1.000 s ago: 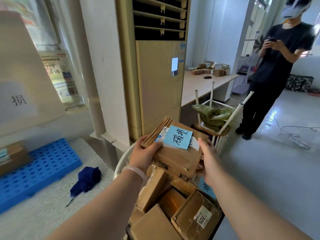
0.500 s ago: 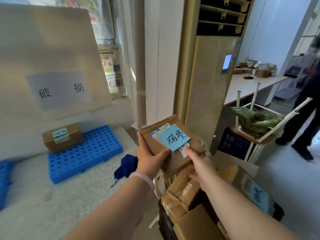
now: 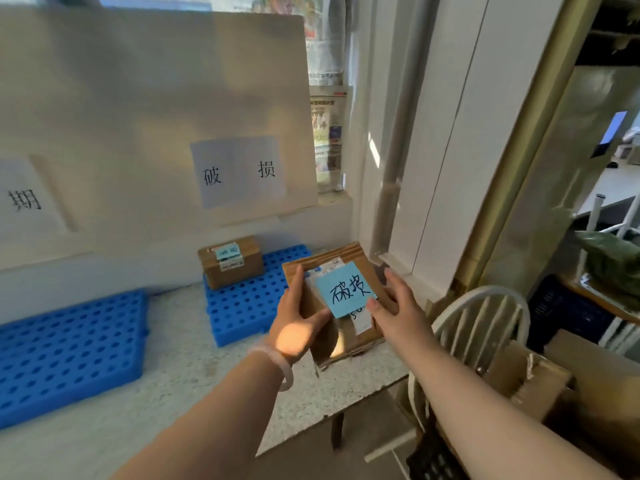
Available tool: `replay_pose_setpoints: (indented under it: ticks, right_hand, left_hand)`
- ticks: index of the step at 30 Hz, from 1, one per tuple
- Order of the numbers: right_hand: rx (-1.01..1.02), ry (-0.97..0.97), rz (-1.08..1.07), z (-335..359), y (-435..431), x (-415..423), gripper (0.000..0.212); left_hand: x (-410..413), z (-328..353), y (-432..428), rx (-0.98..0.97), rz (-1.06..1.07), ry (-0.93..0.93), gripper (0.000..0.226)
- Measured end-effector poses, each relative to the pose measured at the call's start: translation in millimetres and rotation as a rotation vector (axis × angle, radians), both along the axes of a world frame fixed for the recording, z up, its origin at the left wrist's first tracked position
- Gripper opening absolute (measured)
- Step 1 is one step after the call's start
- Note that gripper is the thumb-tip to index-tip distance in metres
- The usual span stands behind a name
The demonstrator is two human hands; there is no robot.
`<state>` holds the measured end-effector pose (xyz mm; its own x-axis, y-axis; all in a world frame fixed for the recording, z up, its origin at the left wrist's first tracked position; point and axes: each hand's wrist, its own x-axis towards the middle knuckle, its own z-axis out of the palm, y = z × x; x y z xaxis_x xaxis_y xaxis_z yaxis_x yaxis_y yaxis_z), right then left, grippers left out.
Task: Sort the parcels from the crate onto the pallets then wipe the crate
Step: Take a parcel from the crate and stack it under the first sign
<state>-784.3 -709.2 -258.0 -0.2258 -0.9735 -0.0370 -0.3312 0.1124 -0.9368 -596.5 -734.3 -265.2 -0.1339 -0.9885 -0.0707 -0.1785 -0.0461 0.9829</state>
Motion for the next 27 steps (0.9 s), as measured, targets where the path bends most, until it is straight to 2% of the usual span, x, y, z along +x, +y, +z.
replay_pose_setpoints:
  ticks: [3,6,8,11,15,21,27]
  right_hand:
    - [-0.035,0.069,0.086,-7,-16,41,0.062]
    - [-0.047,0.081,0.174,-18,-29,76,0.058]
    - [-0.048,0.043,0.216,-22,-36,94,0.061]
    - [-0.02,0.019,0.233,-23,-48,110,0.06]
    - [0.011,0.168,0.291,-32,-75,123,0.067]
    - [0.019,0.244,0.402,-56,-128,138,0.071]
    - [0.094,0.227,0.489,-74,-200,146,0.071]
  left_hand:
    - [37,2,-11,0.035,0.036,-0.012,0.079]
    - [69,-4,-22,-0.063,0.045,-0.207,0.103]
    - [84,-10,-28,-0.078,0.071,-0.288,0.105]
    - [102,-17,-38,-0.07,0.106,-0.294,0.105]
    - [118,-29,-58,-0.068,0.182,-0.281,0.102]
    - [131,-53,-93,0.011,0.221,-0.299,0.106]
    - [135,-70,-150,0.082,0.336,-0.32,0.103]
